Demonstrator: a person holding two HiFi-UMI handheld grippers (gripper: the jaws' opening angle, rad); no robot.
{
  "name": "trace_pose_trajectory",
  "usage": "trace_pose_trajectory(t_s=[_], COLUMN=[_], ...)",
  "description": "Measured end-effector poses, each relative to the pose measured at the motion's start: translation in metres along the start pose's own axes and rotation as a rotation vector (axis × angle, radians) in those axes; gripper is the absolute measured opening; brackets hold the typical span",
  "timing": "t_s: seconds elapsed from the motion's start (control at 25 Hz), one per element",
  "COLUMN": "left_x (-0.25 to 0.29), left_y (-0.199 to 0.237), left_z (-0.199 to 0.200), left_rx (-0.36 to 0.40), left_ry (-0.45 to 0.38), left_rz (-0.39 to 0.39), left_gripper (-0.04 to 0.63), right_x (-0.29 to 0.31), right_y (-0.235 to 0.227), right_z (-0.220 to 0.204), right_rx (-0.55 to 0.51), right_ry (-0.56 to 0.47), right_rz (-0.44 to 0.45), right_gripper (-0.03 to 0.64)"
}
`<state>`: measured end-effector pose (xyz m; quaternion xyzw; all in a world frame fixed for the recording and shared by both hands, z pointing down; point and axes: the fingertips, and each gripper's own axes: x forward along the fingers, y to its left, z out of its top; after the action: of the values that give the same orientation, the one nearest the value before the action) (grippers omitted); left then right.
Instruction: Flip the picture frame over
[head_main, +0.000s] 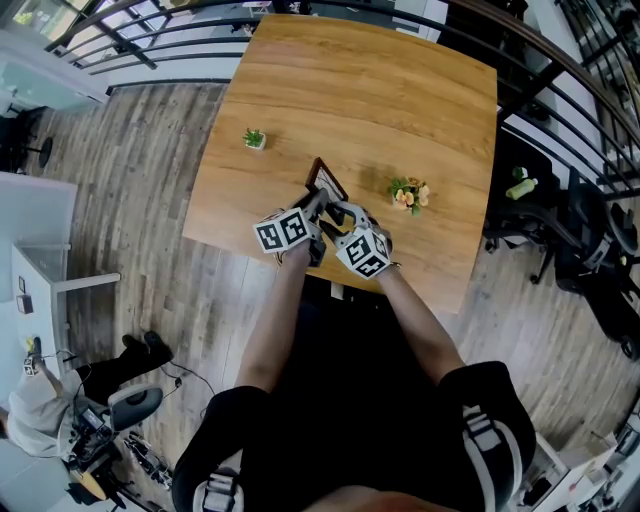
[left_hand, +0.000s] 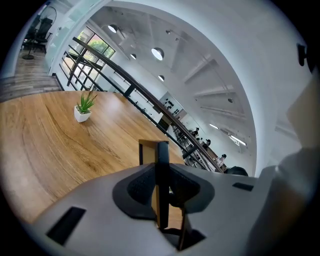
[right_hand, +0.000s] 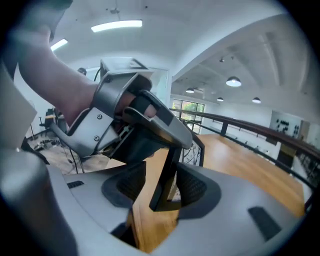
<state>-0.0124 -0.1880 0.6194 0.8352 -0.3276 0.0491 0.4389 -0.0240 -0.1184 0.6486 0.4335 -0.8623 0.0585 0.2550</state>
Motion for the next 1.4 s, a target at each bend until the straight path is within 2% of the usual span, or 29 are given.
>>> trace_pose_trajectory(t_s=[0.16,0.24,0.36,0.56,0.68,0.84,1.4], left_x=[-0.005,-0.008,-0.013,-0.018,-0.022,-0.029,-0.054], left_y=[-0.001,0.002,0.009,0.007,0.002,0.004,-0.032], left_z=[0.009,0.014,0.017,0.006,-0.002,-0.011,-0.018], left_rx=[0.010,0.019,0.037,0.072,0.121,0.207,0.237], left_ry=[-0.029,-0.043,-0.049,-0.020,0.002,0.043,0.076], left_rz=[-0.009,0.000,0.020,-0.002,-0.016,0.005,-0.232], left_gripper=[0.094,0.094,0.094,0.094,0.094,0.094,0.094], right_x=[-0.008,-0.012,-0.017,-0.018,-0.020,-0.019,-0.013], right_y=[0.006,0.005,-0.010,-0.033,-0.043,-0.048,-0.056], right_z=[-0.001,-0.004,-0.008,-0.025,-0.033,-0.042,-0.044], right_rx=[0.117,0.154,0.230,0.230,0.256,0.282,0.451], right_ry=[-0.044,-0.060,-0.099,-0.047,-0.031,-0.007,-0.072], right_rz=[0.112,0.138,0.117,0.069,0.048,0.047,0.160], right_gripper=[0.206,0.206,0.194,0.190,0.180,0.156,0.155])
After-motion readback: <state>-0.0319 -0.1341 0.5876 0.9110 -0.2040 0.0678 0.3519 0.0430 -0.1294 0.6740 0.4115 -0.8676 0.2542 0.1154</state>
